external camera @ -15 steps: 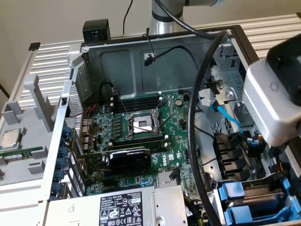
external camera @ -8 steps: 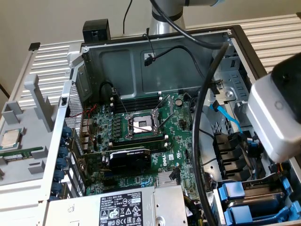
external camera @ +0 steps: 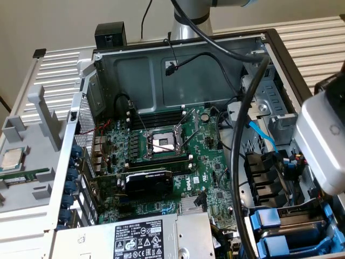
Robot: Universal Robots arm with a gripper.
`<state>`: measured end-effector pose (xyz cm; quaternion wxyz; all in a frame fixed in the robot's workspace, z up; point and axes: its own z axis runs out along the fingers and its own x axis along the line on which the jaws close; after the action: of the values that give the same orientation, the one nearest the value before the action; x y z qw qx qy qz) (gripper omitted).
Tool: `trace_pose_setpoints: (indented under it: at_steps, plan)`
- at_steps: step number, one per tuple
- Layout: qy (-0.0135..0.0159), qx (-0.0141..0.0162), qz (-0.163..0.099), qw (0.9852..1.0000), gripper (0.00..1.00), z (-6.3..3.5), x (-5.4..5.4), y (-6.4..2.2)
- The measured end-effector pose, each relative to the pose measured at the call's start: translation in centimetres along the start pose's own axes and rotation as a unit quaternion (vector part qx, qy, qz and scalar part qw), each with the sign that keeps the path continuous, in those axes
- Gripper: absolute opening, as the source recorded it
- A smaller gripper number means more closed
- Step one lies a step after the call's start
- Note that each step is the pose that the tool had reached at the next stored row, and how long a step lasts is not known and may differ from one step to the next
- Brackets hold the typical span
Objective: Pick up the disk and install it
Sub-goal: 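Insert the first disk wire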
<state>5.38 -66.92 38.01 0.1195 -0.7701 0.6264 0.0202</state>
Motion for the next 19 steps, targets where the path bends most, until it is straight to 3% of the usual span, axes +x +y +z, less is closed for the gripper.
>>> trace_pose_setpoints:
  at_steps: [1, 16, 19]
  plan:
    - [-0.0017, 0.0003, 0.000, 1.0000, 0.49, 0.00, 0.02, 0.01]
    - [-0.0018, 0.0003, 0.000, 1.0000, 0.49, 0.00, 0.03, 0.00]
    - [-0.0032, -0.0003, -0.004, 1.0000, 0.49, 0.01, 0.05, 0.01]
